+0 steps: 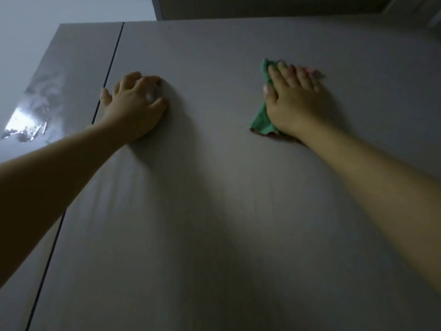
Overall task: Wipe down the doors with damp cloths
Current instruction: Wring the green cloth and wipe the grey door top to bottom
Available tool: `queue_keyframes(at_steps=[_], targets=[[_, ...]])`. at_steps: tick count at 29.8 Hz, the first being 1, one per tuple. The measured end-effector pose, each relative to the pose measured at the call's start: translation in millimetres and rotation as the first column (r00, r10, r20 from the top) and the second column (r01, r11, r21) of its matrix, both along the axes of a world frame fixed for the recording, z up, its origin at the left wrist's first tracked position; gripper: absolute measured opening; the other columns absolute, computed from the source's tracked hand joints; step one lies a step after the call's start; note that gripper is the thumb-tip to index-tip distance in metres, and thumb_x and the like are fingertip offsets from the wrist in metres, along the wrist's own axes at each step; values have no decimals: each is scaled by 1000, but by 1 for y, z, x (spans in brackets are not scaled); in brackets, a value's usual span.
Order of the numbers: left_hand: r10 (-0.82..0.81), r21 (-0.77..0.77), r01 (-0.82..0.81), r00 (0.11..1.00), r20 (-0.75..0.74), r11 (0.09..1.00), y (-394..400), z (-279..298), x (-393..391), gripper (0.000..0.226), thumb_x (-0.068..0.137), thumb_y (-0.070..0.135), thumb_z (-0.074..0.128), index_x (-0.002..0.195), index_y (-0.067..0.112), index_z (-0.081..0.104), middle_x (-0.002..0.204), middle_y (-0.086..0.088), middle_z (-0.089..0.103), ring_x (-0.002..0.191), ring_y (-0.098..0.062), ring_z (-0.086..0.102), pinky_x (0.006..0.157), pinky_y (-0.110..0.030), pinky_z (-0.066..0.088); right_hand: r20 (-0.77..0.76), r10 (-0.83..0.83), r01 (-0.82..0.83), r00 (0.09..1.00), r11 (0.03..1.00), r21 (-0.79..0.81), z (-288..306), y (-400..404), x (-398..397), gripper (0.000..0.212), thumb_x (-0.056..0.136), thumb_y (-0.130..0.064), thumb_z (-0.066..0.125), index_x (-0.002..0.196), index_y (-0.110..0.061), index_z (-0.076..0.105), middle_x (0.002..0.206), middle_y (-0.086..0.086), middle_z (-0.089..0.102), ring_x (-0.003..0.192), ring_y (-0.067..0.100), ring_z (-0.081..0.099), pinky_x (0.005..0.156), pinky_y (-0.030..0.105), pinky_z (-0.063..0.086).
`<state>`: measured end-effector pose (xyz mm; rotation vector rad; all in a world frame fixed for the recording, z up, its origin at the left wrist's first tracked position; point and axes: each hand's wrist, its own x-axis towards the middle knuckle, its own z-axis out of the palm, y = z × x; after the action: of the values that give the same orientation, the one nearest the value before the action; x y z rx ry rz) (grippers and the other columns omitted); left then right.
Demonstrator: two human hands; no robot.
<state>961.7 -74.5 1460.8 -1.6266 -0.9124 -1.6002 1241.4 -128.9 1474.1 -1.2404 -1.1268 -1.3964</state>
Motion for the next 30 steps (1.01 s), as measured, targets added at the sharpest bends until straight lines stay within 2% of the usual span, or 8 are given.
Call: queue_keyframes(at_steps=[3,5,11,17,21,23,28,30], targets=[[15,73,-13,1000,-24,997,-15,-5,40,48,96,37,45,143,32,37,156,-6,21,144,-28,16,117,-51,-1,296,-4,23,955,998,-62,-41,-6,9,61,94,-43,14,151,-22,21,158,-1,18,145,22,17,118,35,6],[-16,107,22,998,-64,994,-25,-7,75,48,96,37,45,144,32,36,155,-4,23,143,-24,18,118,-49,1,386,-25,63,922,994,-87,-39,-13,30,56,98,-42,17,150,-24,20,158,-2,17,145,20,15,118,34,4],[-75,18,75,997,-37,997,-37,0,136,50,94,46,41,143,35,37,153,-1,27,141,-24,21,116,-45,8,121,-14,20,993,999,-44,-4,-20,54,51,102,-36,24,151,-22,17,159,-1,12,145,20,12,118,34,4],[27,46,-25,998,-58,999,-27,-4,138,57,93,55,40,145,33,31,153,-1,25,142,-25,15,116,-48,5,378,3,21,926,998,-58,-39,-18,72,58,95,-43,17,150,-24,23,157,-3,19,145,20,17,117,33,4],[12,40,-10,999,-52,999,-26,-4,138,57,93,56,41,145,34,31,153,-1,25,142,-26,14,116,-49,4,110,-7,12,994,999,-45,16,-29,95,51,102,-36,24,151,-22,19,159,-2,14,145,21,15,118,35,4],[8,40,-6,999,-41,999,-27,-4,139,57,93,56,41,145,34,32,153,-1,25,142,-26,15,117,-49,4,52,7,-5,999,999,-48,15,-28,87,52,102,-38,22,152,-23,17,159,-3,11,145,21,12,118,36,4],[-1,42,2,1000,-26,999,-27,-4,140,57,92,57,42,144,35,33,152,-1,26,142,-27,15,117,-49,5,448,4,48,894,993,-106,-46,-30,89,61,93,-43,15,150,-23,21,157,-2,19,145,21,17,118,34,5],[7,40,-6,999,-36,999,-27,-4,139,57,92,58,41,144,35,32,152,-1,25,142,-27,14,116,-48,4,447,-46,94,893,992,-86,-29,-37,105,58,95,-40,17,150,-21,21,157,2,19,144,24,19,118,34,5]])
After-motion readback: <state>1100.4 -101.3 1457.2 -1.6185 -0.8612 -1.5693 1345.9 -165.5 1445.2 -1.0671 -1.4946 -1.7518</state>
